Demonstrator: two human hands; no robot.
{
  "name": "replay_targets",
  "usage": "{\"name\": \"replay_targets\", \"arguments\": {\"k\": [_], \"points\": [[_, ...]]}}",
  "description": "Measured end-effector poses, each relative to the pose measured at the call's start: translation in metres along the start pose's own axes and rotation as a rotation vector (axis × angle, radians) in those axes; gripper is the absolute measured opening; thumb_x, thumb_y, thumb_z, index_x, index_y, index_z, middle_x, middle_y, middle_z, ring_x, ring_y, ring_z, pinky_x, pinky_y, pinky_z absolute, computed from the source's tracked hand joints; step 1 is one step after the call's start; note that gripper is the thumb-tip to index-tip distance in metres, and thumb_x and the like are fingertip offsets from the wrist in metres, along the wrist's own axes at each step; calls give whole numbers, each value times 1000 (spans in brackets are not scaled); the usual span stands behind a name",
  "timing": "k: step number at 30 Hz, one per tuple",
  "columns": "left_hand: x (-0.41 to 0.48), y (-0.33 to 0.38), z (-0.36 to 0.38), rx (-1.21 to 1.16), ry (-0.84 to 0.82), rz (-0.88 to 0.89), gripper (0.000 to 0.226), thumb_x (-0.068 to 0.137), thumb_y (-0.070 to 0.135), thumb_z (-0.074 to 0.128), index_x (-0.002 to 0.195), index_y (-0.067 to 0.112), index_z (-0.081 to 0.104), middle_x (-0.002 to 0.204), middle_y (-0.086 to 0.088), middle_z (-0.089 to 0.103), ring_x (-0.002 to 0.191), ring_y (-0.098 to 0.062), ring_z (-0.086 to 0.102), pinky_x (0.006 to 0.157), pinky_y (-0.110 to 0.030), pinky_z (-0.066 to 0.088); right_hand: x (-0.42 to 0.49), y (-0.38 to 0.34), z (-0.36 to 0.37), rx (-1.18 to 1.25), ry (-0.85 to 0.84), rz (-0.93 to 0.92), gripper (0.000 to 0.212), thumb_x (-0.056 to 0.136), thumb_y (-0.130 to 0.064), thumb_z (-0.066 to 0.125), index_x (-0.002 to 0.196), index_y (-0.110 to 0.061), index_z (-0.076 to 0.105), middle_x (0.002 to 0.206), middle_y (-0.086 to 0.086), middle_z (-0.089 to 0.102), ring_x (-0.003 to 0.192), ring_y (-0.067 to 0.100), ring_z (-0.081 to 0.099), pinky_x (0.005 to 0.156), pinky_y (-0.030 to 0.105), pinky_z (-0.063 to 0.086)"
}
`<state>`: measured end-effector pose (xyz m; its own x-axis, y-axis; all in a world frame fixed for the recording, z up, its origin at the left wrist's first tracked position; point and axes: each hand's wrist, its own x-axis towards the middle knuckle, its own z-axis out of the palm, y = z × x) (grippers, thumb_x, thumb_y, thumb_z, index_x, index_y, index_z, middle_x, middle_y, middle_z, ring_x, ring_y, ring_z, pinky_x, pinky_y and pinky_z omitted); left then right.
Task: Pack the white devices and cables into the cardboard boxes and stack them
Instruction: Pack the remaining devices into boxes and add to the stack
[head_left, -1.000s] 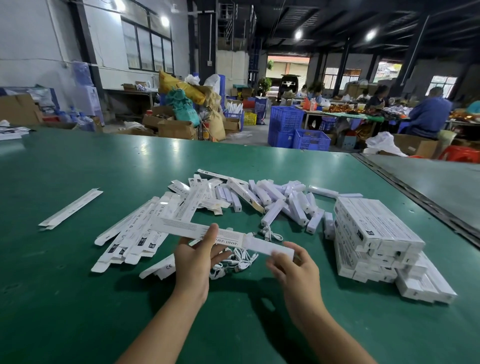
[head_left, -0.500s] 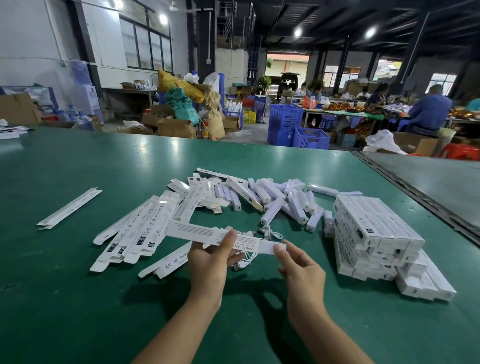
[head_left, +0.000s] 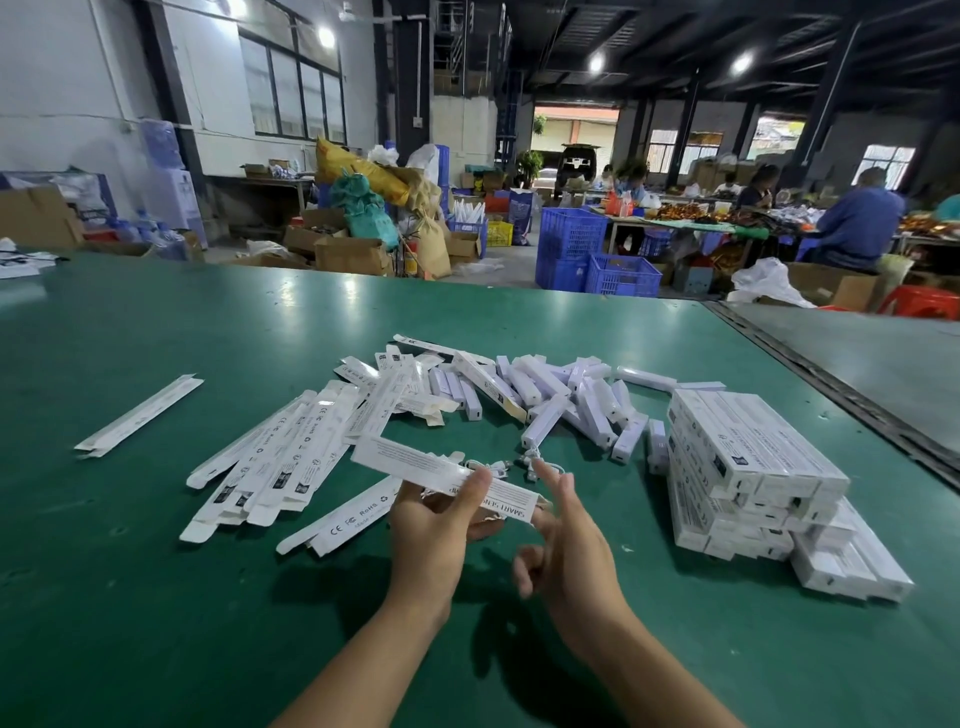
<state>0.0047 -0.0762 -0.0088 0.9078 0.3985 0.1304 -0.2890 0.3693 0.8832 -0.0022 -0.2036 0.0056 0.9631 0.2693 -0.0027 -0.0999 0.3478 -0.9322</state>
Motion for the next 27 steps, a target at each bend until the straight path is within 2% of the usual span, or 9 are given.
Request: {"name": "replay_targets", "arguments": {"k": [2,5,7,9,11,13,18,23,27], "points": [[1,1,0,-19,6,-21,56,67,37,79,111,6,61,95,-10,78,84,-32,76,61,-31,60,1,0,-2,28,-77,-24,60,81,-70,34,135,-45,40,105,-14,74,37,16,43,39,24,37],[7,5,-2,-97,89,-60,52,71,32,76,113,7,58,92,-10,78,79,-31,76,57,-29,59,4,5,-5,-45,86,-149,39,94,-60,36,124,-41,52,102,-2,73,42,17,50,42,23,40],[14,10,-7,-138,174,-48,52,71,31,76,114,7,57,88,-8,78,75,-30,76,56,-29,60,9,11,-10,-424,233,-364,14,101,-33,50,110,-34,60,95,-2,71,57,10,57,54,21,44],[19,13,-12,-162,222,-34,52,75,29,76,117,6,56,84,-6,77,72,-27,75,56,-29,60,17,17,-19,-927,187,-501,17,98,-21,57,111,-28,65,110,-8,66,88,4,60,79,24,47],[22,14,-15,-175,245,-33,47,83,24,75,121,3,55,80,-4,76,67,-25,74,56,-29,60,26,26,-23,-1321,-4,-416,34,101,-30,50,134,-24,56,139,-5,50,122,13,46,104,29,38],[23,14,-17,-177,262,-37,45,86,21,74,122,2,55,77,-2,75,64,-23,73,55,-28,59,31,31,-22,-1528,-88,-332,37,102,-36,44,138,-29,51,148,-7,40,130,20,37,107,32,33],[24,15,-19,-172,267,-47,47,88,19,73,127,1,54,87,-8,74,68,-24,75,55,-28,59,28,24,-28,-1476,-41,-351,24,97,-36,57,113,-24,70,118,-5,56,115,18,46,95,23,36],[23,17,-18,-177,257,-56,44,89,16,72,127,2,54,93,-11,74,69,-24,75,55,-27,59,25,16,-37,-1457,-106,-394,22,96,-28,57,106,-22,76,119,-5,63,113,14,54,99,23,39],[22,19,-18,-174,247,-63,33,90,16,71,119,8,57,95,-12,73,68,-22,75,54,-26,58,20,12,-30,-1419,-80,-368,58,93,-60,46,82,-13,76,97,-2,72,94,15,60,89,27,44]]}}
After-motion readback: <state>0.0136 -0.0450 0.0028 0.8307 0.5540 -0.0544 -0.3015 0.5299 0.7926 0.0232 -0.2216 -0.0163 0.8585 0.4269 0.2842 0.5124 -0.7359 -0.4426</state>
